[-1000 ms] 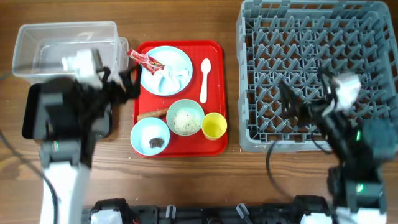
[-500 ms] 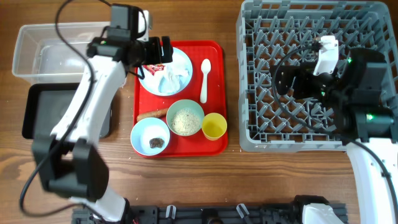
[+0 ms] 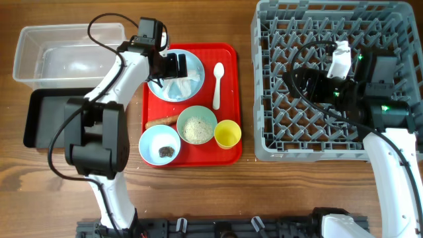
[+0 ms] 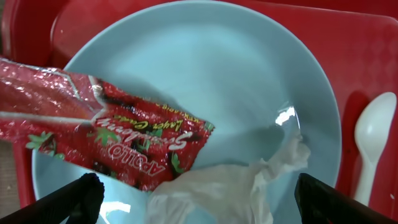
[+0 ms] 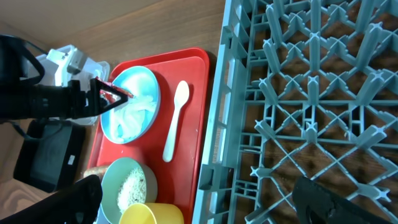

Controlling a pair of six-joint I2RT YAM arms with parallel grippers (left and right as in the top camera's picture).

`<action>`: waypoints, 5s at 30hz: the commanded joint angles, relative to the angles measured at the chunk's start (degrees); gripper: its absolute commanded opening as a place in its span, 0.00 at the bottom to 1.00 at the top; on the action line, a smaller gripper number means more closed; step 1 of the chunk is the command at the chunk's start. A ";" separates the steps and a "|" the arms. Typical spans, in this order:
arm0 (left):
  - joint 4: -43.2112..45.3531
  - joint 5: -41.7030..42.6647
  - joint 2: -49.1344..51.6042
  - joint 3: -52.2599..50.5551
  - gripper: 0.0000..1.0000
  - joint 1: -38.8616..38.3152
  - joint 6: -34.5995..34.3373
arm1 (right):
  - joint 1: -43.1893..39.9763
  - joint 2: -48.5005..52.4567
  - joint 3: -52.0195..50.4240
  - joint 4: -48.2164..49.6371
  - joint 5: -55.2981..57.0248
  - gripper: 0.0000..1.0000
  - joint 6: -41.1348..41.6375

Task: Sort waste into correct bins and load items into the dishwasher rack
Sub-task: 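Grasp the red candy wrapper and tissue on the plate with left gripper, then carry the wrapper and tissue left and drop into the clear bin, then reach the left gripper to the yellow cup and grasp it, then lift the yellow cup and hand it to the right gripper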

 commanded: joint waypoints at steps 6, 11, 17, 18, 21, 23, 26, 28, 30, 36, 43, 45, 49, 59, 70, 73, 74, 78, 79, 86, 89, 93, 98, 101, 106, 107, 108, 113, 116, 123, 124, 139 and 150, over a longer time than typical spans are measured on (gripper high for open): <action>0.74 -0.74 4.07 1.05 1.00 -0.15 0.92 | -0.09 0.52 1.33 0.17 -0.96 1.00 0.46; 1.88 -0.74 4.39 1.05 0.99 -0.15 0.92 | -0.09 0.52 1.33 0.17 -0.96 1.00 0.44; 2.64 -0.74 6.54 1.01 0.81 -0.15 0.92 | -0.09 0.52 1.33 0.20 -0.96 1.00 0.44; 2.62 -0.74 7.04 1.01 0.80 -0.15 0.90 | -0.09 0.52 1.33 0.20 -0.96 1.00 0.44; 2.64 -0.74 8.57 0.98 0.69 -0.15 0.90 | -0.09 0.52 1.33 0.20 -0.96 1.00 0.42; 2.62 -0.72 8.79 1.01 0.46 -0.15 0.68 | -0.09 0.52 1.33 0.20 -0.96 1.00 0.44; 2.43 -0.70 8.76 1.01 0.07 -0.15 0.68 | -0.09 0.52 1.33 0.20 -0.96 1.00 0.44; 1.97 -0.70 8.76 1.01 0.04 -0.15 0.42 | -0.09 0.52 1.33 0.17 -0.96 1.00 0.46; 1.44 -0.44 8.26 1.05 0.04 -0.15 -0.44 | -0.09 0.52 1.33 0.17 -0.96 1.00 0.44; -2.19 -0.28 2.08 3.50 0.04 -0.13 -4.11 | -0.09 0.52 1.33 0.20 -0.96 1.00 0.46; -3.96 -0.31 -10.47 6.08 0.04 -0.13 -4.04 | -0.09 0.52 1.33 0.24 -0.94 1.00 0.44; -4.37 -0.33 -13.07 6.08 0.04 -0.13 -4.04 | -0.09 0.52 1.33 0.31 -0.94 1.00 0.44; -4.74 -0.37 -16.13 6.08 0.04 0.55 -4.04 | -0.09 0.52 1.33 0.57 -0.94 1.00 0.42; 1.73 -12.96 -16.35 6.03 0.04 13.64 4.92 | -0.09 0.63 1.33 1.11 -0.96 1.00 0.66; 9.53 -12.94 -4.68 6.03 0.30 21.86 7.17 | -0.09 0.83 1.33 1.49 -0.92 1.00 1.95; 9.77 -12.94 -3.96 6.03 0.80 22.16 7.19 | -0.09 0.83 1.33 1.49 -0.94 1.00 1.97; 10.34 -12.96 -4.04 6.03 0.86 22.21 7.21 | -0.09 0.83 1.33 1.49 -0.94 1.00 1.97; 12.09 -12.92 -7.52 6.05 0.99 22.21 7.19 | -0.09 0.83 1.33 1.49 -0.94 1.00 1.95; 11.96 -12.87 -8.94 6.05 1.00 22.18 7.17 | -0.09 0.83 1.33 1.49 -0.94 1.00 1.95; -0.68 0.81 -20.81 6.05 0.96 18.88 7.15 | -0.09 0.83 1.33 1.49 -0.94 1.00 1.95; -9.73 6.14 -23.41 6.05 0.92 15.93 6.71 | -0.09 0.83 1.31 1.40 -0.92 1.00 1.92; -19.80 11.10 -23.08 5.88 0.84 11.91 6.67 | -0.09 0.83 1.29 1.42 -0.92 1.00 1.92; -23.17 11.28 -23.08 5.55 0.82 2.43 5.25 | -0.09 0.83 1.29 1.40 -0.92 1.00 1.95; -22.56 11.04 -23.04 4.11 0.79 -3.69 5.22 | -0.09 0.83 1.29 1.40 -0.94 1.00 1.95; -17.70 8.96 -21.97 -3.61 0.73 -12.39 0.09 | -0.09 0.83 1.29 1.40 -0.94 1.00 1.95; -16.98 8.94 -21.75 -4.74 0.72 -13.16 -0.76 | -0.09 0.83 1.29 1.42 -0.94 1.00 1.95; -16.02 8.98 -21.29 -6.12 0.72 -14.32 -1.11 | -0.09 0.83 1.29 1.42 -0.94 1.00 1.95; -15.47 8.96 -18.05 -7.28 0.70 -19.78 -1.07 | -0.09 0.83 1.29 1.40 -0.94 1.00 1.99; -15.78 8.83 -16.65 -7.28 0.68 -21.73 -1.29 | -0.09 0.83 1.29 1.40 -0.94 1.00 2.78; -17.81 7.43 -14.19 -7.28 0.62 -22.67 -3.61 | -0.09 0.83 1.29 1.40 -0.92 1.00 3.26; -18.03 7.45 -14.16 -7.28 0.60 -22.67 -3.61 | -0.09 0.83 1.29 1.40 -0.92 1.00 3.26; -15.80 7.45 -14.05 -12.17 0.39 -25.53 -2.32 | -0.09 0.83 1.29 0.98 -0.92 1.00 3.37; -14.47 7.48 -14.03 -12.85 0.04 -25.77 -2.78 | -0.09 0.83 1.29 0.63 -0.92 1.00 3.37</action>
